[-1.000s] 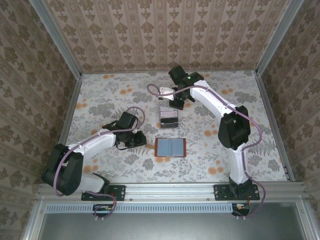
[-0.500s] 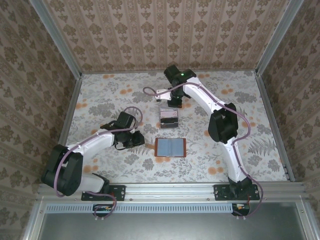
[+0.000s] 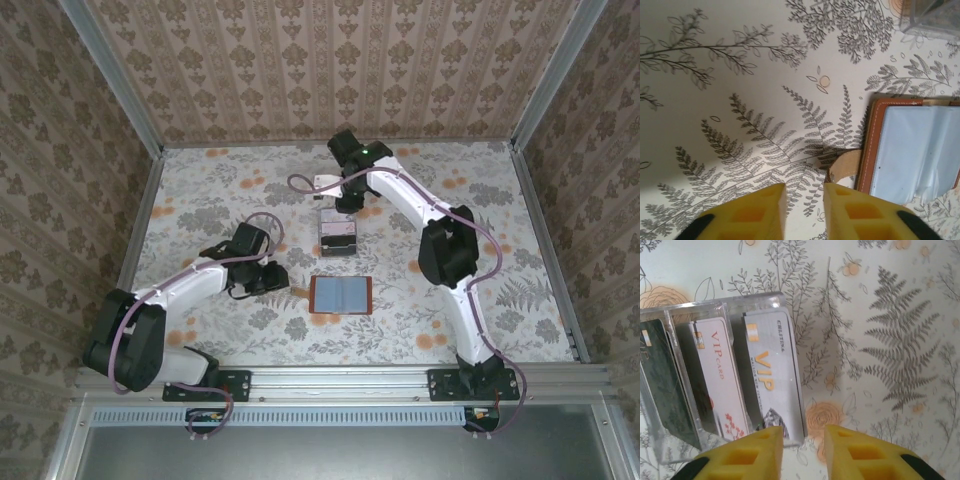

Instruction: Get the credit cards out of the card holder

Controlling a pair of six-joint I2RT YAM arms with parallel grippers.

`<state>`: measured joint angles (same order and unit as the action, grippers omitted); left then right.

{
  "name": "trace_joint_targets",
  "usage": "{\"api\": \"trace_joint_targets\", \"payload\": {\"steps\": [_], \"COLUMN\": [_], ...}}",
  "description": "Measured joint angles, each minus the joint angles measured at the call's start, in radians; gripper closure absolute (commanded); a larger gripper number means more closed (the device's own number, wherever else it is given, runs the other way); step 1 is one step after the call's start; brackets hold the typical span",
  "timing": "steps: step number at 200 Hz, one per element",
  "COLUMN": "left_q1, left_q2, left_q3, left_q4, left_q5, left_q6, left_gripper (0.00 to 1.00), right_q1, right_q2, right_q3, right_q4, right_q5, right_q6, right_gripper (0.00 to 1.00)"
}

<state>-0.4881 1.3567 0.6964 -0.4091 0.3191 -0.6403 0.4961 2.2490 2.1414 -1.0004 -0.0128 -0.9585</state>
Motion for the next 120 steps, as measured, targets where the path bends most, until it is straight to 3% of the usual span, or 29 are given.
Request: {"api": "trace_joint_targets", "payload": {"steps": [49, 57, 69, 83, 120], "left_q1": [0.034, 0.046, 0.06, 0.075, 0.104], "left_q2": [0.006, 0.006, 0.007, 0.01, 0.01], "left_q3": [0.058, 0.072, 0.099, 0.127, 0.175], "left_q4": [-0.011, -0.017, -0.024, -0.03, -0.04], "left_q5": [-0.105, -0.135, -0.188, -0.25, -0.439], "left_q6": [0.062, 0.082, 0.098, 0.125, 0.223], "left_gripper": [0.37, 0.19, 0.01, 0.0, 0.0], "right_q1": [-0.007, -0.012, -0.024, -0.05, -0.126], "right_q2": [-0.325, -0.379, -0.451, -0.534, -0.688], "right_q3": [-0.409, -0.475, -0.572, -0.694, -0.953], "right_q4": [0.243, 0.281, 0.349, 0.427, 0.594], "right_q5": [0.029, 0.036, 0.048, 0.067, 0.112], "right_q6": [0.16, 0.192, 0.233, 0.297, 0.446], "right_gripper": [0.29, 0.23, 0.14, 0.0, 0.0]}}
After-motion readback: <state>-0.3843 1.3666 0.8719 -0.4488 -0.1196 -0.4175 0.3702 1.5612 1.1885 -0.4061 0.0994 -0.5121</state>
